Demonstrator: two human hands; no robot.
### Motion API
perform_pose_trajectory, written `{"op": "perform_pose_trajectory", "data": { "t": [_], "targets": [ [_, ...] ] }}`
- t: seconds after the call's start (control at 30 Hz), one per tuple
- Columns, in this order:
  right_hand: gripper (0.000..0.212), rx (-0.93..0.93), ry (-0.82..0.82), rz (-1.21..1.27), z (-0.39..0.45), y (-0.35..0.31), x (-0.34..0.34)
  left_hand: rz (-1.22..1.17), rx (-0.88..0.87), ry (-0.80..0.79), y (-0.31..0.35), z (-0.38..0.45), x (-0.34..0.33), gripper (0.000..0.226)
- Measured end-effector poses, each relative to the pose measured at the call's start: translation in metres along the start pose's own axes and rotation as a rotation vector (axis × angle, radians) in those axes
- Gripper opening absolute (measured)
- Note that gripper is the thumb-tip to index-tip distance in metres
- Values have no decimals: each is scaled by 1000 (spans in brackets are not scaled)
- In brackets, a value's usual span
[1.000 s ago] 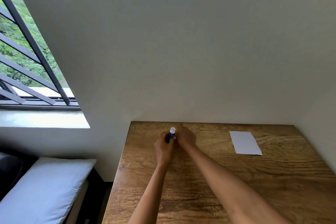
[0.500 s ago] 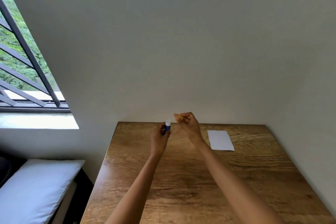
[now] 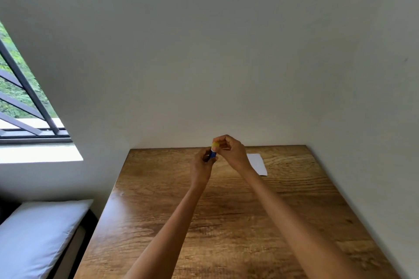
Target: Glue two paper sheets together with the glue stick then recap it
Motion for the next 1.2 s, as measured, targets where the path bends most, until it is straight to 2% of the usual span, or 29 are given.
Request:
{"op": "perform_pose_trajectory", "data": {
  "t": [0.13,0.43,0.53,0.67,0.83,1.2],
  "targets": [
    [18,25,24,-158,-1,1,8,17,-19,15,3,-3,-9,15],
    [23,-10,73,-215,0,21,12,31,-21,102,-11,-4,-33,11],
    [24,-45,65,-192,-2,39,16,65,-41,75,-23,2,-44,13],
    [26,-142,-29,-145,-14,74,17,28,-2,9,-39,14,-55,20],
    [36,-191,-75,-361,-25,119,19,37,20,-31,-53,37,-65,24],
    [31,-193,-38,-442,0,134,9,16,52,-87,-69,60,-81,23]
  ]
}}
Point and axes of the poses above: each hand's wrist, its own z-axis towards the middle knuckle, its own x-axis out of the back of the hand, y = z × x, the point moved 5 cm from there along z, towards the middle knuckle, and after that the axes turned 6 degrees about x, right-handed, at the moved point
